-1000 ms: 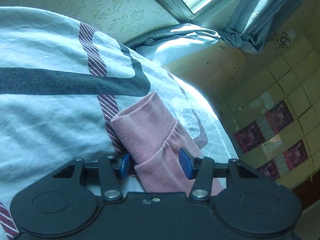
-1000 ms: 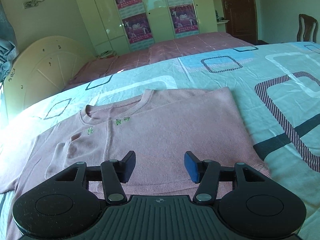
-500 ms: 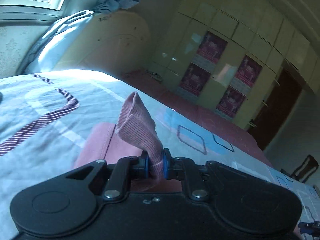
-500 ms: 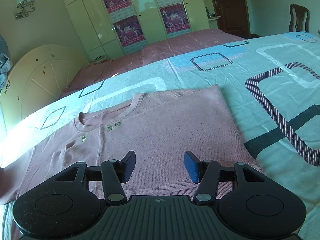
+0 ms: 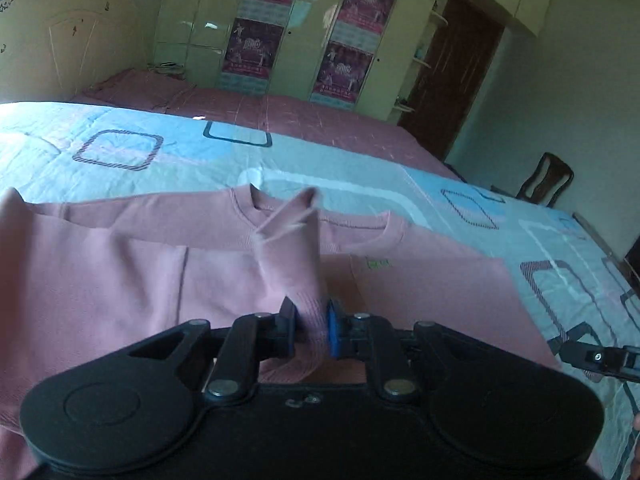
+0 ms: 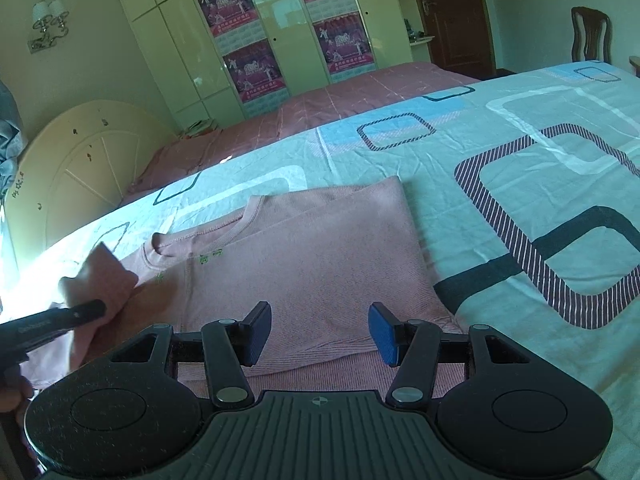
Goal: Fold small clothes
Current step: 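Grasp the other sleeve cuff with the left tool and lift it, then fold the held sleeve across the body with the left tool and release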
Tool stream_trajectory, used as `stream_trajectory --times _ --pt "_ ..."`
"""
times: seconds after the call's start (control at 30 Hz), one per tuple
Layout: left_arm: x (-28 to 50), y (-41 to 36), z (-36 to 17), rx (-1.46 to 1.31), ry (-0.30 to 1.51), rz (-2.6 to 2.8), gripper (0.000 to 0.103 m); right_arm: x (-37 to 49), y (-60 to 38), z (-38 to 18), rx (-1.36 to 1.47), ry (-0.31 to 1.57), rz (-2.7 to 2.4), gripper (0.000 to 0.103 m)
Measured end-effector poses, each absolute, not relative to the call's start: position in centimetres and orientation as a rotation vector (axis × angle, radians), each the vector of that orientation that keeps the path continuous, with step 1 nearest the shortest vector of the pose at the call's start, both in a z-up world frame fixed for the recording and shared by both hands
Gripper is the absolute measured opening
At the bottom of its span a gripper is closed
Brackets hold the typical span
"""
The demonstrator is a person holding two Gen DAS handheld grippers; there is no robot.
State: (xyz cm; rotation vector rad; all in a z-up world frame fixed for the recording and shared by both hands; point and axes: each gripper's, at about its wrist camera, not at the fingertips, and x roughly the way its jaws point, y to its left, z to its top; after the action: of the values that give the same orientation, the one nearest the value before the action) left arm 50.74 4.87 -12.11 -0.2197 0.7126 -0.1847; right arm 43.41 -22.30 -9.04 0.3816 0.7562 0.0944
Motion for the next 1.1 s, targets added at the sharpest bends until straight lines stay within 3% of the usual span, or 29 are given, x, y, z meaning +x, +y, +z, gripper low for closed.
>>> stream_trajectory --times 0.07,0.1,0.13,0.37,0.63,0.83,0.87,0.9,0.97,1.0,1.1 --pt "51.4 4.2 -13.2 -0.226 0.751 -0.216 0.034 43.3 -22.3 -9.0 0.396 0.759 0.109 0.055" --pt "51.7 3.8 -13.8 -0.228 0.785 -0.25 0.061 43.3 -22.2 -9.0 0.409 0.762 0.121 0.055" --pt "51.6 3.2 -14.2 -0.203 0.8 -0.288 0.078 43.4 -22.1 -9.0 0.421 0.768 0.13 0.055" --pt "46.0 6.6 -11.6 -0.137 0.66 -0.232 0.077 45.2 -19.1 -9.7 0.516 0.808 0.267 0.055" --pt "39.7 17.6 -10.9 -0.175 0.679 0.041 0.054 48.6 -13.3 -13.1 0.698 0.931 0.441 0.054" --pt "40.5 21.5 -12.6 -0.217 0.747 0.08 0.05 51.1 -11.0 -14.8 0.787 0.967 0.434 0.054" --pt "40.9 21.6 -12.7 -0.21 0.74 0.074 0.05 51.5 -10.7 -14.7 0.779 0.969 0.438 0.049" --pt "41.4 21.7 -12.8 -0.204 0.74 0.07 0.05 51.9 -10.2 -14.6 0.759 0.979 0.441 0.032" --pt "42.3 21.9 -13.1 -0.199 0.729 0.073 0.046 52.3 -9.4 -14.4 0.696 0.99 0.434 0.018" --pt "42.7 21.9 -13.3 -0.192 0.726 0.079 0.037 52.4 -9.0 -14.1 0.661 0.978 0.432 0.005" --pt "42.9 22.4 -13.5 -0.209 0.714 0.065 0.02 51.9 -8.9 -11.8 0.555 0.89 0.428 0.005"
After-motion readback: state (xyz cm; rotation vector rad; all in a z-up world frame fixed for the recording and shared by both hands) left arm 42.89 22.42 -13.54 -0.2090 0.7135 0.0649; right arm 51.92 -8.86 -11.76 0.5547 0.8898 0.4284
